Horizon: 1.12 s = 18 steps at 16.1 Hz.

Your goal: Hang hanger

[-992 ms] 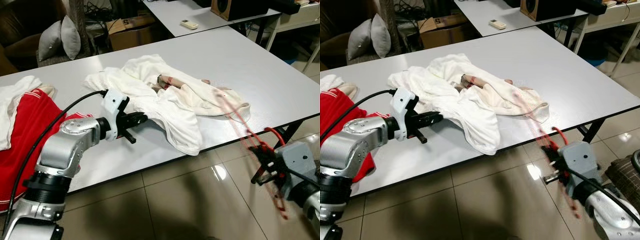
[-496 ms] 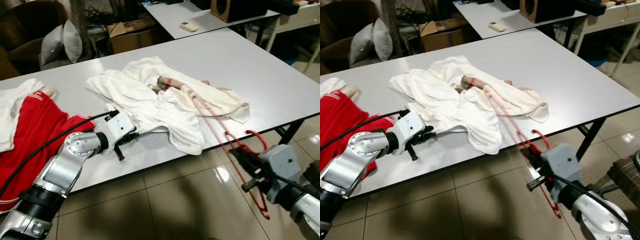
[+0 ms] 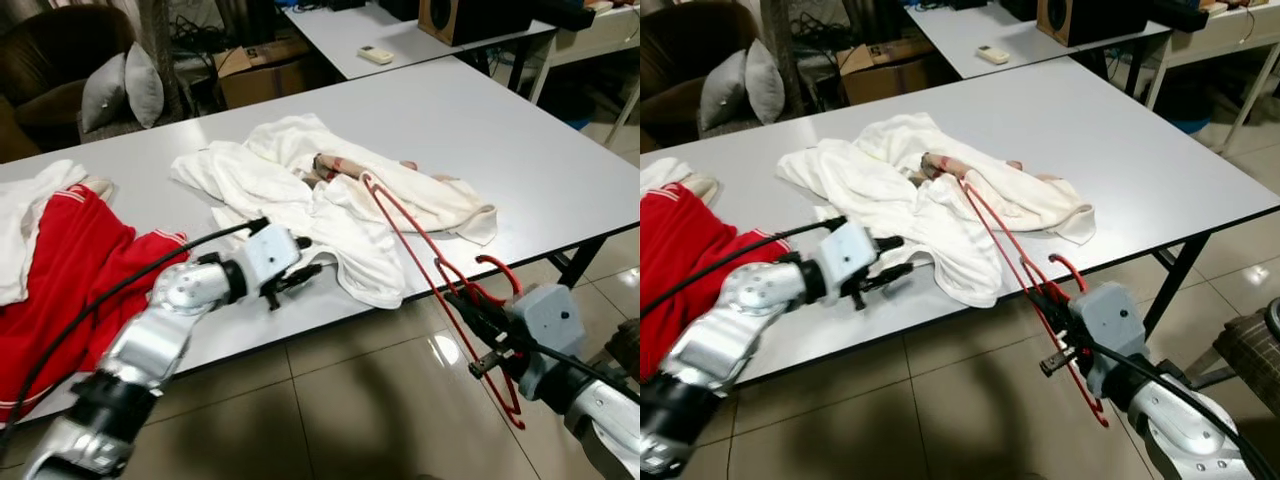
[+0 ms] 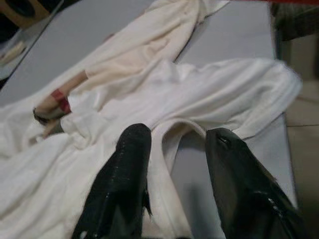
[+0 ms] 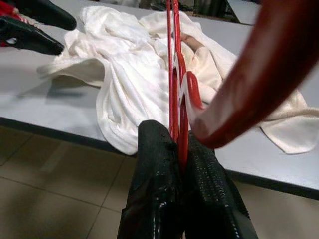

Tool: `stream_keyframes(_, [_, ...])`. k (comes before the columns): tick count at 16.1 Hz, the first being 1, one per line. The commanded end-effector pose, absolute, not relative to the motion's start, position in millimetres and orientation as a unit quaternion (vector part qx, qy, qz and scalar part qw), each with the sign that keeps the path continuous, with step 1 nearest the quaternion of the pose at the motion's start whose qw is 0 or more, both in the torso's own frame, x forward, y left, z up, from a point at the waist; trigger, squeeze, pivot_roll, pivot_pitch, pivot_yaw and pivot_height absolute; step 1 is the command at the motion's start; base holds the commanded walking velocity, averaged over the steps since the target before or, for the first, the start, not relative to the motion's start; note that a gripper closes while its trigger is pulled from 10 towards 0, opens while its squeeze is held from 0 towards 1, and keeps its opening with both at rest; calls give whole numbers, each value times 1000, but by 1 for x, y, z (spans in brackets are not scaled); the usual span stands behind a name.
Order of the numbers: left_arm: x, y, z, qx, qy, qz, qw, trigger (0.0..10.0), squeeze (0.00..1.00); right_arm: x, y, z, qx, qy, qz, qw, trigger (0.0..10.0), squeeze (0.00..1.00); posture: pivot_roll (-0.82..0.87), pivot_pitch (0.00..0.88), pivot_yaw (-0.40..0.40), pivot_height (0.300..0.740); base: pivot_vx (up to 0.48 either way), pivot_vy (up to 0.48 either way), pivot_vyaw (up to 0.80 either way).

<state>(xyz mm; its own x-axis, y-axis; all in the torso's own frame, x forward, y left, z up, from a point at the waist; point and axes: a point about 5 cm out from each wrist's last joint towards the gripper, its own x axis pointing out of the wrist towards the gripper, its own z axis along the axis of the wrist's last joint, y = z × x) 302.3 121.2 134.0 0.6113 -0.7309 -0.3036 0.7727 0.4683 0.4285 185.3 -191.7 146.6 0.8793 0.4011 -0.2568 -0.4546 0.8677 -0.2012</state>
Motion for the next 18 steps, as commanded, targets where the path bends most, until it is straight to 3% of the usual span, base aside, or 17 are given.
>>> stream_keyframes(1, [308,119,129,287,45,-425,857,10000,0,187,-194,147,-135,101,217,961,10000,0,-62,12,154,740,0,0,0])
stream_keyframes(8, [329,100,108,296,59,-367,880,9686,0,182,-188,148,-136,102,223,960,10000,0,-98,21,169,740,0,0,0])
stream_keyframes(10, [330,104,108,315,57,-369,872,3216,0,180,-189,147,-138,107,221,959,10000,0,-97,26,162,740,0,0,0])
stream_keyframes(11, [331,109,110,320,55,-368,872,1020,0,179,-188,148,-138,109,226,958,10000,0,-97,29,157,740,0,0,0])
stream_keyframes(12, [332,113,111,320,53,-367,872,0,0,178,-187,148,-138,109,235,956,10000,0,-89,30,153,740,0,0,0])
stream_keyframes(18, [338,108,105,312,60,-383,867,0,0,165,-188,149,-150,138,297,933,10000,0,-100,29,147,740,0,0,0])
